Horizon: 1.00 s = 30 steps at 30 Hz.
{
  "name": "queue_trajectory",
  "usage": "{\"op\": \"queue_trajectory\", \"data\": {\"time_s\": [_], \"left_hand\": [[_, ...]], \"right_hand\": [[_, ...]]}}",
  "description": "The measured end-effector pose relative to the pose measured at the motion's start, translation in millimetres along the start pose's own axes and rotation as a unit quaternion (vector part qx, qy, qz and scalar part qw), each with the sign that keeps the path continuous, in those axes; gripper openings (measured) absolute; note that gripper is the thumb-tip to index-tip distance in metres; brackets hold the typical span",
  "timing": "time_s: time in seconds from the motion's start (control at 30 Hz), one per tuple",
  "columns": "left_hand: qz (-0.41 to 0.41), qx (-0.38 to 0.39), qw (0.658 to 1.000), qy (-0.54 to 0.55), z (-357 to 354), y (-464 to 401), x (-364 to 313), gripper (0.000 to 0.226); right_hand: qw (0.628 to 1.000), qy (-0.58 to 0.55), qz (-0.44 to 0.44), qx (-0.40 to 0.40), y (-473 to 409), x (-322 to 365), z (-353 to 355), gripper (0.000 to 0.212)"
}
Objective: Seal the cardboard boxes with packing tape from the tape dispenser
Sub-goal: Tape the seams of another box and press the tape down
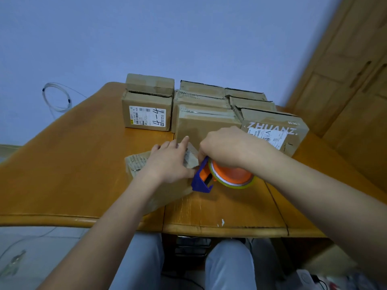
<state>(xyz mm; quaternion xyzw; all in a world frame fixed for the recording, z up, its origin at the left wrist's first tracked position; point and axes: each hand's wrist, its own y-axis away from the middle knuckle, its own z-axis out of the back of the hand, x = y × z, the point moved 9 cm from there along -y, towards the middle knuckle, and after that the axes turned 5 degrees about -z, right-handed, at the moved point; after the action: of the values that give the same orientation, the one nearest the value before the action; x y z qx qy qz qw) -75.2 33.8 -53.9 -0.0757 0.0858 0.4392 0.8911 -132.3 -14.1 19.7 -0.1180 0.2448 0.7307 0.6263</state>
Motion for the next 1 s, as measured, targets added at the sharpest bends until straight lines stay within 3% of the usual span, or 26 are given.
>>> {"op": "queue_trajectory", "data": {"time_s": [0.17, 0.27, 0.37, 0.43, 0.57, 0.67, 0.77, 1.0], "left_hand": [[-0.003, -0.003, 1.0, 0.003, 3.3, 3.4, -0.6, 0.098], [-0.004, 0.001, 1.0, 0.012, 3.7, 3.2, 0.7, 0.098], [-0.007, 0.006, 1.0, 0.016, 1.8, 1.8, 0.6, 0.1], [-0.017, 0.013, 1.0, 0.011, 2.1, 1.9, 0.2, 0.101], [-0.083, 0.061, 0.995, 0.018, 2.4, 3.2, -2.2, 0.102], [-0.121, 0.103, 0.987, 0.022, 0.7, 2.1, 0.5, 0.104], [-0.136, 0.13, 0.982, 0.014, -1.7, -0.6, -1.3, 0.103], [-0.169, 0.092, 0.981, -0.032, -8.9, -3.4, 2.4, 0.104]], "right_hand": [[0.997, -0.051, 0.031, 0.048, 15.7, 3.1, -41.0, 0.041], [0.992, -0.12, -0.03, -0.024, 32.2, -52.4, -37.3, 0.058], [0.973, -0.213, -0.084, -0.042, 48.8, -103.0, -56.3, 0.066], [0.938, -0.324, -0.111, -0.049, 53.5, -113.2, -82.7, 0.067], [0.824, -0.542, -0.159, -0.048, 40.1, -117.7, -151.7, 0.066], [0.75, -0.621, -0.226, -0.023, 22.5, -118.7, -199.9, 0.038], [0.746, -0.602, -0.284, -0.028, 9.5, -128.3, -221.8, 0.034], [0.797, -0.495, -0.325, -0.12, -8.2, -143.9, -214.8, 0.025]]}}
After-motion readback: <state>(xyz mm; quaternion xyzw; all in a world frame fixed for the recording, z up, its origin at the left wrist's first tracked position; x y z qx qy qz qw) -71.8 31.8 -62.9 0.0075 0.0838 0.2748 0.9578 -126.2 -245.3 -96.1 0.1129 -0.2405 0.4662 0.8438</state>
